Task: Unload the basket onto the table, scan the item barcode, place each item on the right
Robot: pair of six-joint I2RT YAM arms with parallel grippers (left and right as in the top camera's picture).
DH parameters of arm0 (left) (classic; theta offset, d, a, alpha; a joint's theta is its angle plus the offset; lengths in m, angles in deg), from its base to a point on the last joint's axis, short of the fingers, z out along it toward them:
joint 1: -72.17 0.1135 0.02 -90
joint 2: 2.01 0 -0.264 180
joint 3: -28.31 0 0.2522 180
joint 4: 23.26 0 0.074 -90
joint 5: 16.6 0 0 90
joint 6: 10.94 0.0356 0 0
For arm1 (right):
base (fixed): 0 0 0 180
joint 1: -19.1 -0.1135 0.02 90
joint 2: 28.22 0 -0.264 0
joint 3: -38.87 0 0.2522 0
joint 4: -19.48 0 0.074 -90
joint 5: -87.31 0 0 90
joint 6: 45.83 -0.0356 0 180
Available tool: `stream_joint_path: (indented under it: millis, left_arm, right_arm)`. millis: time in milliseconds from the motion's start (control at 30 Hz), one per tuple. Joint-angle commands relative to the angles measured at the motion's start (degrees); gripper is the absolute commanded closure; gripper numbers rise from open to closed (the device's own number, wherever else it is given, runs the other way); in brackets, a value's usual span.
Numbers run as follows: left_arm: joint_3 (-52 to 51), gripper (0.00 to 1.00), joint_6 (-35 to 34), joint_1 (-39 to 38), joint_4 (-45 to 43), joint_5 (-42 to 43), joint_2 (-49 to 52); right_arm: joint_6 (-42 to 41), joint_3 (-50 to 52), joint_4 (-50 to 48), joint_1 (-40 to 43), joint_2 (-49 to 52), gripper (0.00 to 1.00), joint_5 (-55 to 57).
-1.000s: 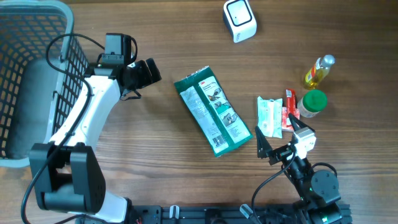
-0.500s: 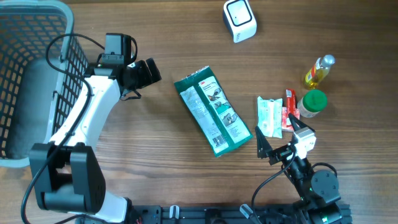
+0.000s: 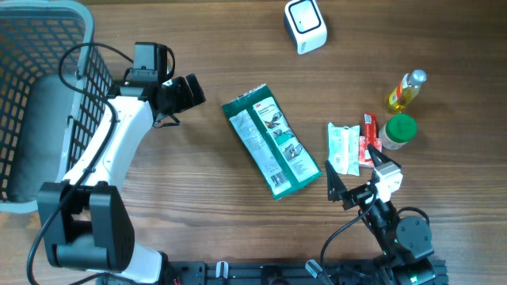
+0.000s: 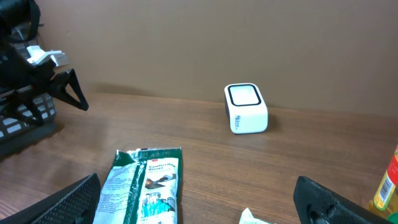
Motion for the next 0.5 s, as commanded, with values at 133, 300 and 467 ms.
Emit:
stream_joint_path:
  millis: [133, 300, 467]
  left_arm:
    - [0.33, 0.00, 0.28, -0.26, -0.04, -0.15, -1.86]
    - [0.33, 0.00, 0.28, -1.51, 0.26, -0.15, -18.95]
    - [0.33, 0.00, 0.28, -1.51, 0.26, -0.13, -40.68]
  right_arm:
    - [-0.68, 0.04, -0.17, 0.31, -0.46, 0.00, 1.01]
    - [-0.68, 0.04, -0.17, 0.31, -0.46, 0.00, 1.01]
    - [-0.68, 0.04, -0.17, 0.31, -0.46, 0.00, 1.01]
